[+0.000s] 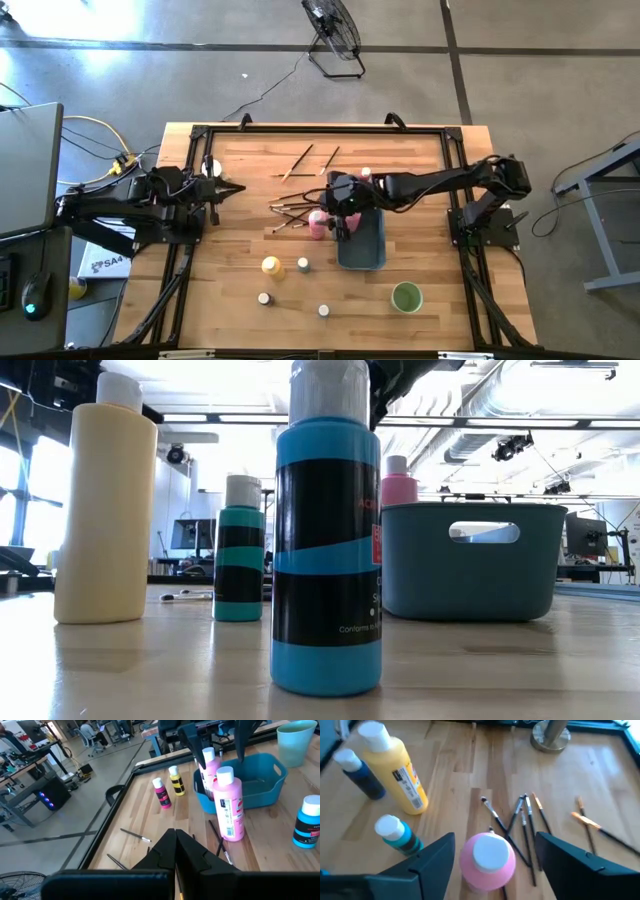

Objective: Pick & Place Paint Supplies
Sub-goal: Put the large pink paint bottle into the blue bin

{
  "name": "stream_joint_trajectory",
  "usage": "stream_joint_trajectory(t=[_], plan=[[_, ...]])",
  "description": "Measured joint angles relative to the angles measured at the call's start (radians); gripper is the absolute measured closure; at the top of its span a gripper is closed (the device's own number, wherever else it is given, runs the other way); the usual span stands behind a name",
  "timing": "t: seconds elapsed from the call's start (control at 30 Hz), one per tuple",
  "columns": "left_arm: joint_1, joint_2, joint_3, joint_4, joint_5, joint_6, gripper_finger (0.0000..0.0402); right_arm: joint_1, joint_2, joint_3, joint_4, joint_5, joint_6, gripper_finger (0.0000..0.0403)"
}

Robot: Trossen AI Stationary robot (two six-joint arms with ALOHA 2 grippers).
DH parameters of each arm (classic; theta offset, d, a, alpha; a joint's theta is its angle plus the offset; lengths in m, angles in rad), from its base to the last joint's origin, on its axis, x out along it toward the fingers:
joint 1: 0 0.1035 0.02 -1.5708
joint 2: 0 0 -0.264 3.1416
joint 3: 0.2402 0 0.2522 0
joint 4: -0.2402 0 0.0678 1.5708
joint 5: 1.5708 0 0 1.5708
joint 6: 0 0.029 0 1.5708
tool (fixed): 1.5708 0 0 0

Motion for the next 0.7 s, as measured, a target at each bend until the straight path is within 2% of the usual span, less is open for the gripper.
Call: stream_joint_trajectory(t=[0.07, 0.23, 0.7], plan=[[0.000, 0.000, 0.000, 0.000, 0.000, 0.000, 0.0402, -0.005, 0.003, 0.000, -0.007, -0.024, 0.019, 0.0123], [0.000, 0.000, 0.000, 0.000, 0.000, 0.000, 0.0402, -0.004, 0.003, 0.000, -0.002, 0.005, 0.024, 0.0122], [0.000, 0.000, 0.000, -0.001, -0.003, 0.000, 0.0402, -0.004, 0.048, -0.002, 0.007, 0.001, 0.026, 0.0128]])
